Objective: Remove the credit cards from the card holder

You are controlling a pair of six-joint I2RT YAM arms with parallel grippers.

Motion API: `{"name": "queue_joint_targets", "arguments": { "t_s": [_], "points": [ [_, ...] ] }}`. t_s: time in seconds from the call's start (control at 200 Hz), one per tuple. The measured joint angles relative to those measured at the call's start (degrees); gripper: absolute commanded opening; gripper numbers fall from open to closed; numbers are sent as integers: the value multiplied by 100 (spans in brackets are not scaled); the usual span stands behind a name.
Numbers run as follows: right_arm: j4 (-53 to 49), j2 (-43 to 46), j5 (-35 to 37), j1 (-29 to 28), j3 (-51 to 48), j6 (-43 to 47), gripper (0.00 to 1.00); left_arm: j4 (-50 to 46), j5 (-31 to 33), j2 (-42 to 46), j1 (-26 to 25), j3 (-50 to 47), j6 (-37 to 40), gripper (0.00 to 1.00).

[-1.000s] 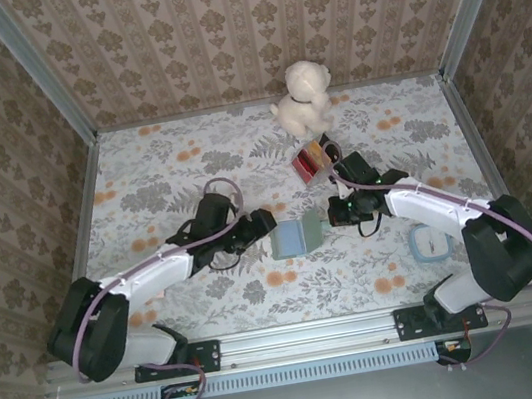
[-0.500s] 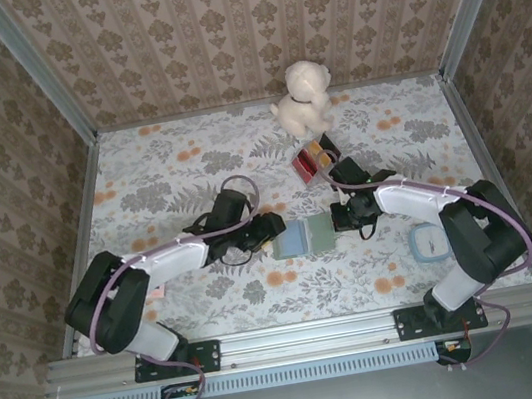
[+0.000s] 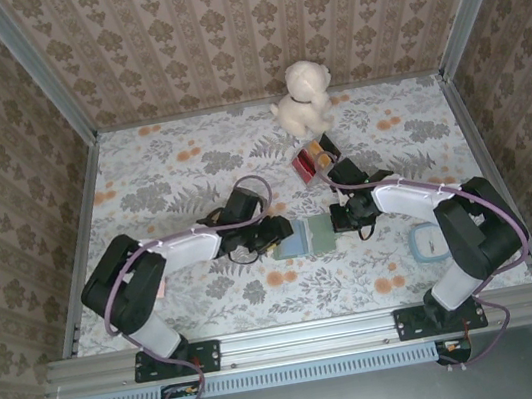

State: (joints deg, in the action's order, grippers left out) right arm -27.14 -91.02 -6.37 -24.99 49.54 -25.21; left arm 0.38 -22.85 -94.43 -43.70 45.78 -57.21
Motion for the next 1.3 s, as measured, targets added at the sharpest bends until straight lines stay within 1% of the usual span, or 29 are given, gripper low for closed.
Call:
{"name": "queue_joint_targets", "arguments": {
  "t_s": [0.11,0.32,0.54,0.725,0.985,1.165,1.305],
  "points": [
    [20,0,-52,0,0,0,2,-151,87,-105,-74,199,0,53],
    [120,0,-199,11,-31,0,2,-275,212,-214,-210,380,-2,59],
    [173,0,-328,22,-55,-2,2,-562,214,-422,-382,761,59,59],
    [302,0,-461,26,-92,-2,2,-693,140,-575,-501,1001,160,62],
    [450,0,-645,26,-131,-7,2,-774,9,-713,-503,1143,269,55],
    [702,-2,-1075,26,-168,-24,3,-673,-162,-713,-472,1167,354,57],
    [994,-105,-1600,28,-175,-52,3,-114,-555,-713,-319,1043,345,57]
  ]
}}
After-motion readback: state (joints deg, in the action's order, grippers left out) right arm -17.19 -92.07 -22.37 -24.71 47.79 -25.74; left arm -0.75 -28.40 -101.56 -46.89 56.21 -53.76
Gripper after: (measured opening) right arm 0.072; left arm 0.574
